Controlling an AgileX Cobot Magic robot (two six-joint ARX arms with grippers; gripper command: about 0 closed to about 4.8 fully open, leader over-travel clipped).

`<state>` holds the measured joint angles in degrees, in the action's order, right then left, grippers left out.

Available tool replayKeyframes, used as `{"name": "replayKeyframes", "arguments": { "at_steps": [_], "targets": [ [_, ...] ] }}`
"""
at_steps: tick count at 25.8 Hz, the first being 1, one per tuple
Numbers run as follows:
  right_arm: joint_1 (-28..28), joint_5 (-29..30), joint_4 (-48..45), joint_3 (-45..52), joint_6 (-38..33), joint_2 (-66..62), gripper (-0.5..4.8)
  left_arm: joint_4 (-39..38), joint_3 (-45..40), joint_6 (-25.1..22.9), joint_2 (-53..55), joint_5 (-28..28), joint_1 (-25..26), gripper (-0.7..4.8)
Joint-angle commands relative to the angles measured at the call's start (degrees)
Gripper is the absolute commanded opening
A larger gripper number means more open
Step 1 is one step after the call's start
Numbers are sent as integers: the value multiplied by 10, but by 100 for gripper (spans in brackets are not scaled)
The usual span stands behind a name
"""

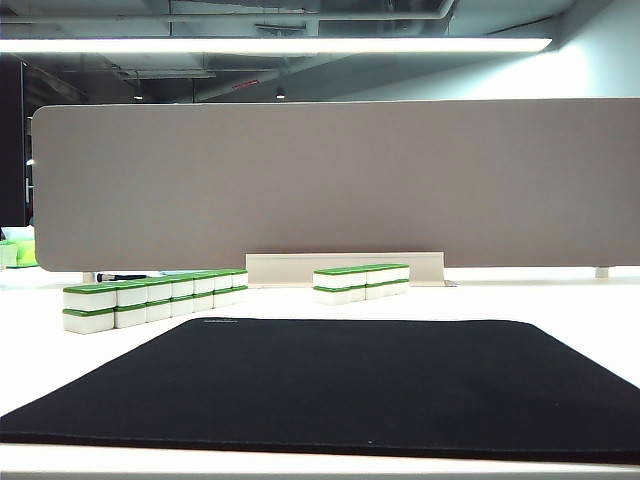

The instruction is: Take a mahjong tile from the mahjong wall and then place it on the table close to you.

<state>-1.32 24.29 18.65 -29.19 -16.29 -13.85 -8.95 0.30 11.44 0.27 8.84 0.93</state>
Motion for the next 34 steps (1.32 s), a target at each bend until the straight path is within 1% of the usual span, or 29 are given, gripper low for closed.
{"name": "replayKeyframes", "arguments": {
  "at_steps": [1, 6, 7, 14, 16, 20, 24, 26, 28, 31, 34],
  "targets": [
    [0, 4, -9, -17, -2, -43, -1, 0, 2, 0, 0, 4, -1, 20],
    [0, 54, -34, -24, -1, -103, -1, 0, 2, 0, 0, 4, -1, 20],
    [0, 72, -43, -25, -1, -120, -1, 0, 2, 0, 0, 4, -1, 20],
    [2, 109, -45, -32, 0, -177, -1, 0, 2, 0, 0, 4, -1, 20],
    [12, 109, -50, -33, 0, -189, -1, 0, 3, 0, 0, 4, -1, 20],
    [47, 108, -53, -35, 0, -199, -1, 0, 3, 0, 0, 4, -1, 20],
    [96, 108, -52, -35, 0, -204, -1, 0, 3, 0, 0, 4, -1, 20],
    [146, 104, -48, -35, 5, -206, -2, 0, 5, 11, 0, 4, -1, 20],
    [168, 103, -47, -35, 17, -209, -1, 0, 9, 12, 0, 7, -1, 20],
    [190, 95, -44, -35, 18, -212, -2, -2, 15, 15, 0, 31, -1, 16],
    [201, 82, -38, -35, 18, -212, -2, -4, 25, 39, 1, 50, -1, 16]
  ]
}}
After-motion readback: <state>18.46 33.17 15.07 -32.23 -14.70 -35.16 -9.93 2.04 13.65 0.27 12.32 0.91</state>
